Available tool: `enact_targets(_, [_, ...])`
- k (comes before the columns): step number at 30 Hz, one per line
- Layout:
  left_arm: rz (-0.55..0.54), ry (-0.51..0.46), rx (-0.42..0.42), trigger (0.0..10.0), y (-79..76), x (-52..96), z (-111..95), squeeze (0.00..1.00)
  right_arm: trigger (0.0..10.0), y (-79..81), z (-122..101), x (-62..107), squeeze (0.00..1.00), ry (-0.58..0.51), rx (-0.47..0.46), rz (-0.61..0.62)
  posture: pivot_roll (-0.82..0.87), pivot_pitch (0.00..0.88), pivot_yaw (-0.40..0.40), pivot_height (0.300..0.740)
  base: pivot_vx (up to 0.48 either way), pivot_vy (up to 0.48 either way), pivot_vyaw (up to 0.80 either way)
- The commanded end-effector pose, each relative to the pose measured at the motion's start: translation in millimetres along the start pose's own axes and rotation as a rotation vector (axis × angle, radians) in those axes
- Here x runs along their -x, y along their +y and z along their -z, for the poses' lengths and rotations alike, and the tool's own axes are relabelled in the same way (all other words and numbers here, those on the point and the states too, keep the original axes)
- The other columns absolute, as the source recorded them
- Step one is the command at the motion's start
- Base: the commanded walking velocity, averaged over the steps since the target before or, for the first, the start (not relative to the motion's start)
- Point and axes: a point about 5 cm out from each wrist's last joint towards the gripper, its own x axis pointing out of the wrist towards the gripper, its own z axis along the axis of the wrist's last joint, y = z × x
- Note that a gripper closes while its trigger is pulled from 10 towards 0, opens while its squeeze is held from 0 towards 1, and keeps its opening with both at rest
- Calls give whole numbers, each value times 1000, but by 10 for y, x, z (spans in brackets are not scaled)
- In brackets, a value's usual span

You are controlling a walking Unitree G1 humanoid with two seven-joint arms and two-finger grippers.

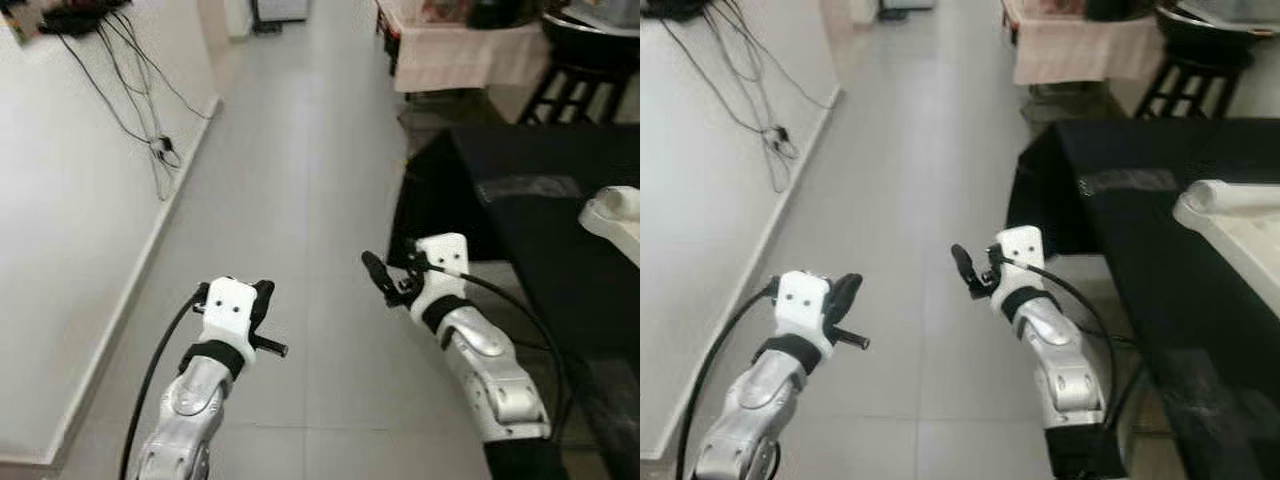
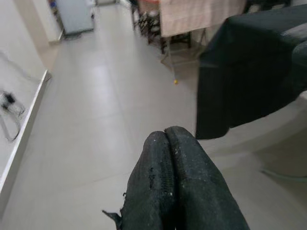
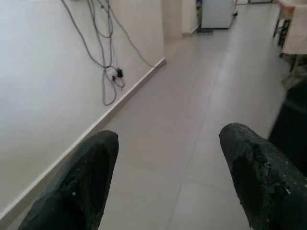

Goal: Building children table

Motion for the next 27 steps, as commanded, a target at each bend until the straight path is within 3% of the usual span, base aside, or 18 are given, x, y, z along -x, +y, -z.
enact_targets(1, [-7,3,-5,10000,15,10,7,0,10000,25,31,1,0,12,-4,-12,53,100,-17,740,247,0,0])
enact_targets(21, [-10,-1,-3,10000,35,-3,-2,0,10000,23,40,-19,0,20,-10,-10,56,106,-18,740,246,0,0])
enact_targets(27, [-13,-3,-2,10000,39,-5,-5,0,10000,31,33,-22,0,21,-9,-19,58,108,-17,740,247,0,-800])
